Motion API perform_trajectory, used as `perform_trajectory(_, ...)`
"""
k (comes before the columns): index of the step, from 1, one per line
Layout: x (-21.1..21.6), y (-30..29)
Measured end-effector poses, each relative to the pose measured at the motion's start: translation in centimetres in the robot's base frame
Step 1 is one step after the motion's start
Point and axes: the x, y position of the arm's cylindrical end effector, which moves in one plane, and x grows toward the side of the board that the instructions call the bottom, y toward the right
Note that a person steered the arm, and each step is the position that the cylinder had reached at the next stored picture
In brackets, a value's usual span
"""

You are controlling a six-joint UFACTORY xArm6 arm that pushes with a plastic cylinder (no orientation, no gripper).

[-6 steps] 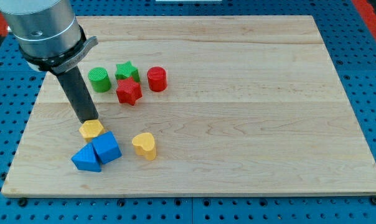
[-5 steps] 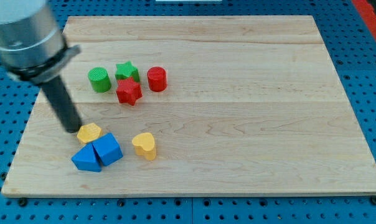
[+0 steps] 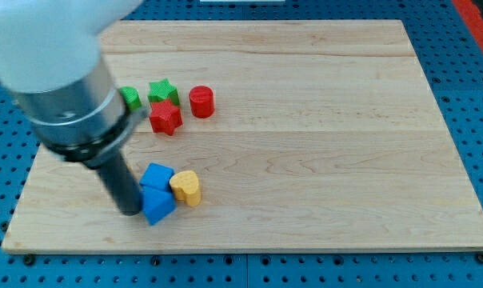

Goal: Separate the blue blocks

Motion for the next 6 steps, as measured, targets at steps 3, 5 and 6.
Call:
perform_trajectory(3, 1.6, 4.1)
perform_trajectory(5, -2.5, 4.8)
perform_trajectory(6, -2.2, 4.8)
